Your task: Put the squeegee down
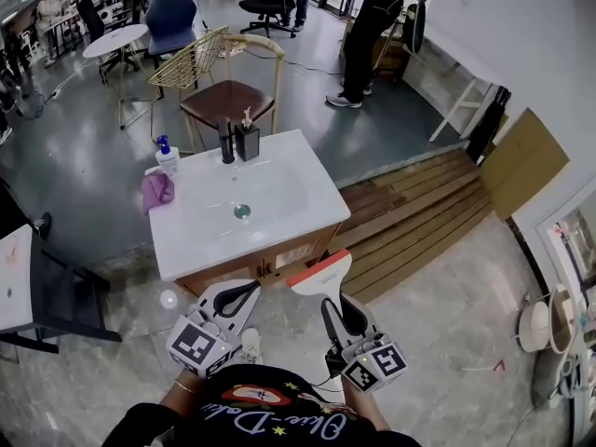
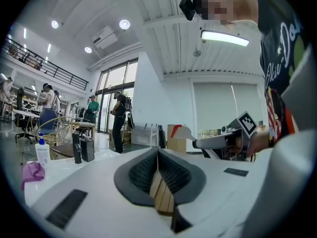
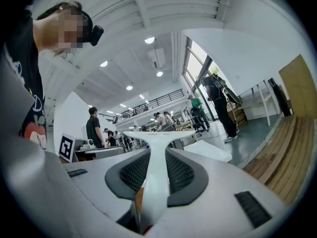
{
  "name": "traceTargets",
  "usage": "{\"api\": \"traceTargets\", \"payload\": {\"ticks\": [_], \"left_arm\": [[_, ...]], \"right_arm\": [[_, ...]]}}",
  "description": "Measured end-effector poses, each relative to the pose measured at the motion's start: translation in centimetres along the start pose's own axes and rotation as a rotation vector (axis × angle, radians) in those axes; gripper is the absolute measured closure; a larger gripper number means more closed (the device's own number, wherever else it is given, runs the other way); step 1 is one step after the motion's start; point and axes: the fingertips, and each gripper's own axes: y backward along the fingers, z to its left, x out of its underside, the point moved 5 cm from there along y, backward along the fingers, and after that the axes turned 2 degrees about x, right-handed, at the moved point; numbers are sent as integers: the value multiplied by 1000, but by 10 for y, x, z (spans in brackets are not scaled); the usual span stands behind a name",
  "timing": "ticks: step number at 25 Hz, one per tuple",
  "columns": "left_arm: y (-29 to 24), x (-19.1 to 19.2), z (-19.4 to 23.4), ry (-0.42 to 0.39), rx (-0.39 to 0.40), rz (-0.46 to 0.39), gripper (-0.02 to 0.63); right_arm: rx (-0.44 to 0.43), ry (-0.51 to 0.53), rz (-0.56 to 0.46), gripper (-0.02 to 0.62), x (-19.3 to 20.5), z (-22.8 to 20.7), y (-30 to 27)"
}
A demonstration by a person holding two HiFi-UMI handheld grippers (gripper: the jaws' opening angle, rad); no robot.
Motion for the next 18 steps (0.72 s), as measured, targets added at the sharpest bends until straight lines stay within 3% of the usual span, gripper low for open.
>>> {"api": "traceTargets", "payload": {"ticks": [18], "left_arm": [[-20,-7,41,5,14,-30,609]], "right_arm": [[43,12,-7,486,-13,-9,-33]]}}
